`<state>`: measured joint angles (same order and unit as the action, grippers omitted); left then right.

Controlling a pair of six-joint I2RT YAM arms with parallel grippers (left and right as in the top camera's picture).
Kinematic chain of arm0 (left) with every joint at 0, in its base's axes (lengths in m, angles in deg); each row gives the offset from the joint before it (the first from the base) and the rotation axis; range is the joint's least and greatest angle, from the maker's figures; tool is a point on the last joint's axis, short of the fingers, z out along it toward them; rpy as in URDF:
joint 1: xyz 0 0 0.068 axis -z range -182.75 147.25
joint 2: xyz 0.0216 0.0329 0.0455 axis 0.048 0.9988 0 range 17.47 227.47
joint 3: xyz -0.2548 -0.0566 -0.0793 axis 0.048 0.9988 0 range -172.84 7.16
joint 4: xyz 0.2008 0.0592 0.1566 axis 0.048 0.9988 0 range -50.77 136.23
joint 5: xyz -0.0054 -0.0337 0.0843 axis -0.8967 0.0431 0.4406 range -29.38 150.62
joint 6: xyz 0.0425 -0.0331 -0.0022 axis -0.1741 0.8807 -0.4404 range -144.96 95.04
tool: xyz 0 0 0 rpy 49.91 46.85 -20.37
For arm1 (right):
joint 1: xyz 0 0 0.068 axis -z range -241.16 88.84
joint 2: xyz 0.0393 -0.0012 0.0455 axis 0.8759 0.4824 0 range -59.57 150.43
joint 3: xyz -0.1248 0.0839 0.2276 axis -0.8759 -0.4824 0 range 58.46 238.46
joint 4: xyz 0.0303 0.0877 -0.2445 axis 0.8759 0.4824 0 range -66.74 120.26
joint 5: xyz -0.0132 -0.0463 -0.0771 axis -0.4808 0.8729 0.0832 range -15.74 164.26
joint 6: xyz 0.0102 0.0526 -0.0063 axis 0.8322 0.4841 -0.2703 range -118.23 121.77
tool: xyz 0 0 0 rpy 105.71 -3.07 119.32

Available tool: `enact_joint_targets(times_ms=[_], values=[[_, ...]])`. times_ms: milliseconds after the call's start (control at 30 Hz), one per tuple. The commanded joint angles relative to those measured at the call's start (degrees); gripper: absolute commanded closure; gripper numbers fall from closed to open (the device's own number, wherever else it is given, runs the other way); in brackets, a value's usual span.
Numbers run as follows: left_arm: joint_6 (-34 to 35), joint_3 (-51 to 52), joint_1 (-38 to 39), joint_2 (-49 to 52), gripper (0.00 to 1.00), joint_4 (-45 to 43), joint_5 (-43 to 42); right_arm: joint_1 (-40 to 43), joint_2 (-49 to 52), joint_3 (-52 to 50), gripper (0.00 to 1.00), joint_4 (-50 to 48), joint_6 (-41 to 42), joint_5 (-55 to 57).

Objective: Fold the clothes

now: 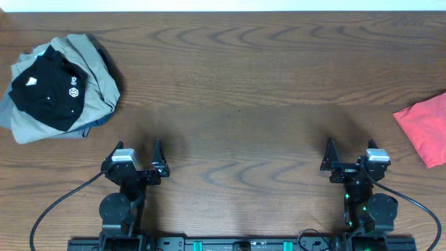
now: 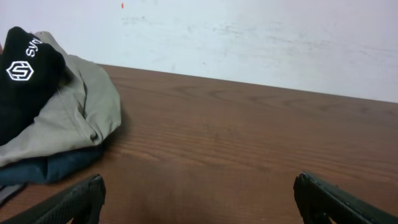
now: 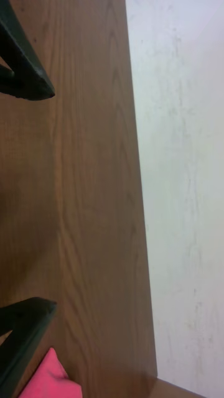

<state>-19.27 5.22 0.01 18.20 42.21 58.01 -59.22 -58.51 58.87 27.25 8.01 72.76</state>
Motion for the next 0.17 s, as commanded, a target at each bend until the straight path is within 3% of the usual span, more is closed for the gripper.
enact_joint_targets(times_ms=[0, 133], values=[[-0.9, 1.7, -0.2, -0.5, 0.02, 0.8, 0.1, 0.6, -0.1, -0.1, 0.01, 0.2, -0.7, 0.0], [-0.9, 1.7, -0.2, -0.5, 0.02, 0.8, 0.1, 0.6, -0.1, -0.1, 0.01, 0.2, -0.7, 0.0]])
